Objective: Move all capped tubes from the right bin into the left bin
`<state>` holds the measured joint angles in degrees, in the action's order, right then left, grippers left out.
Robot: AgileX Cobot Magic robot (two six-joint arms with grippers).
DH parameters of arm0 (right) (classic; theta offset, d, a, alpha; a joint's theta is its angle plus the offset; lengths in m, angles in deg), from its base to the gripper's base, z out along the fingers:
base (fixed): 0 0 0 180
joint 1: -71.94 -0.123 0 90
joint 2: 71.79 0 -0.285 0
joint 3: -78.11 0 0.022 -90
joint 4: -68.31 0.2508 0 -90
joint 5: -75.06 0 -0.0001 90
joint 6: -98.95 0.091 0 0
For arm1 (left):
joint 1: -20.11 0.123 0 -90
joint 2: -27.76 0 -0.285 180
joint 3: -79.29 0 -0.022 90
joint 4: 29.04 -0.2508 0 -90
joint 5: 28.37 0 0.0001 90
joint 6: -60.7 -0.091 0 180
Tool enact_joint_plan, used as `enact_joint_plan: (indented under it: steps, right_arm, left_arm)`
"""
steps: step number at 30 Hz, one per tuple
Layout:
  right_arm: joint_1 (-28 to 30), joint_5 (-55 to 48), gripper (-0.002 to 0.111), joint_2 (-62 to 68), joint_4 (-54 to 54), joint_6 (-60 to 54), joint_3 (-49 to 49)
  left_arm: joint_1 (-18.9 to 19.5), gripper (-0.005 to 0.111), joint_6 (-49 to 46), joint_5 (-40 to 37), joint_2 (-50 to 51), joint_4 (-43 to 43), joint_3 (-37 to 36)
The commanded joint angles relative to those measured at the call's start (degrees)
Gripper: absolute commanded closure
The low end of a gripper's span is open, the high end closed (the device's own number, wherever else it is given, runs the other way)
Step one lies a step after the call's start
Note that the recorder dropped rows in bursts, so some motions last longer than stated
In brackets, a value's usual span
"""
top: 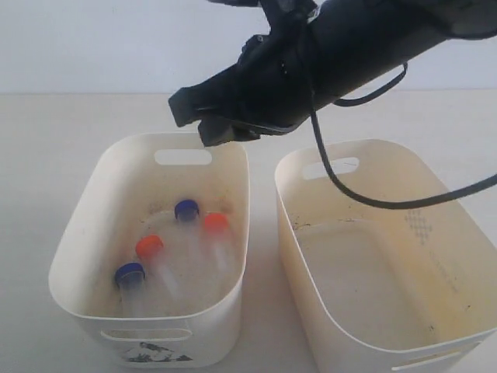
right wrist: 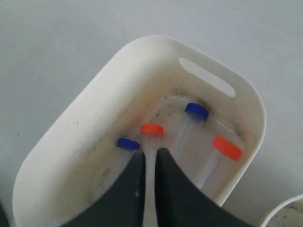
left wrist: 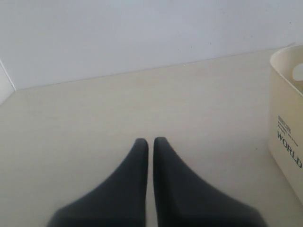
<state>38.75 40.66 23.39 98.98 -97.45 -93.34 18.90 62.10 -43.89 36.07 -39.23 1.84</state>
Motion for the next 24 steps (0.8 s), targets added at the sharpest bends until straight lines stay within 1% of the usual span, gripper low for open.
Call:
enact_joint_plan:
  steps: [1,4,7,15,24]
  right_arm:
    - [0.01,2.75,0.107,-5.08,0.25,-1.20,0.01]
    - [0.01,-0.16,0.107,-11.65,-2.28,-3.97,0.01]
    - [0.01,-4.37,0.107,-19.90,-10.34,-5.15,0.01]
    - [0.01,-4.37,0.107,-29.79,-10.36,-5.15,0.01]
    - [0.01,-4.37,0.107,-36.60,-10.40,-5.25,0.01]
  left_arm:
    - [0.06,0.102,0.66,0.54,-0.07,0.06,0.23]
    - [0.06,0.102,0.66,0.54,-0.07,0.06,0.23]
    - [0.06,0.102,0.66,0.54,-0.07,0.06,0.23]
    - [0.06,0.102,0.66,0.54,-0.07,0.06,0.23]
    - [0.06,0.102,0.66,0.54,-0.07,0.06,0.23]
